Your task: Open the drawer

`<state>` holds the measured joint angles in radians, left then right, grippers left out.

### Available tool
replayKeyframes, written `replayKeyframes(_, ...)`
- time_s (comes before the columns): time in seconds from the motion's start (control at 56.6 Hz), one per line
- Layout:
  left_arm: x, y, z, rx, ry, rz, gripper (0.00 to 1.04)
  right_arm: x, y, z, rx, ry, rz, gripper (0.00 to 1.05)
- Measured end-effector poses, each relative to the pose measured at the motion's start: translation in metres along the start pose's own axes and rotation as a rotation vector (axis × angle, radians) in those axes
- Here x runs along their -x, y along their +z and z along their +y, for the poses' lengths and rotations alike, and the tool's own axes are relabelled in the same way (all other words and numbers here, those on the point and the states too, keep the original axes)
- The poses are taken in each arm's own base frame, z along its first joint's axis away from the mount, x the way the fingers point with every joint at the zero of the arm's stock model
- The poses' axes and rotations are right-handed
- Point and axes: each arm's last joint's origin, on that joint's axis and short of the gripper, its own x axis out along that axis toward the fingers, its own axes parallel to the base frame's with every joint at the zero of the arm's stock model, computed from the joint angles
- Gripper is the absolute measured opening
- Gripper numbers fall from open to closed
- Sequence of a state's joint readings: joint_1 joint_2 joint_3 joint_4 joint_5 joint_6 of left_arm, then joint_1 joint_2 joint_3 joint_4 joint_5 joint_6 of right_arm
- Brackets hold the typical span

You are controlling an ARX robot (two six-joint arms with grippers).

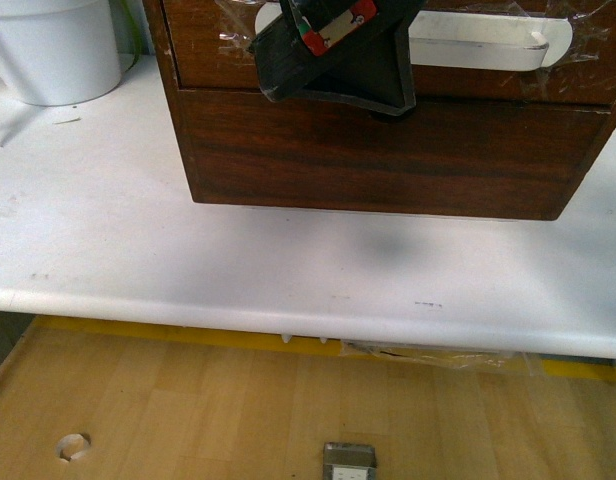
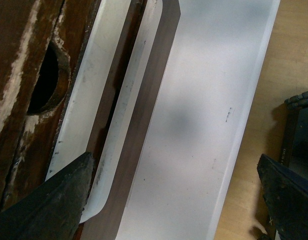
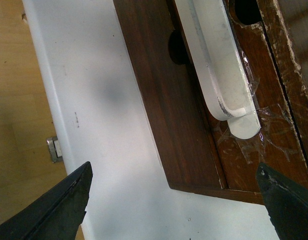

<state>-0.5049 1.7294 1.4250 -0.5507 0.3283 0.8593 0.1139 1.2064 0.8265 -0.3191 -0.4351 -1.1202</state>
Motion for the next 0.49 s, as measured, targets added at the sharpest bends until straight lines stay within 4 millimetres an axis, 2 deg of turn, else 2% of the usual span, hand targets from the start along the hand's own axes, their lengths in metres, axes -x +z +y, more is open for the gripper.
replayKeyframes(0.495, -0.026, -0.008, 0.005, -0.005, -0.017, 0.054, 0.99, -0.012, 0.003, -0.002, -0.021, -0.003, -0.008, 0.96)
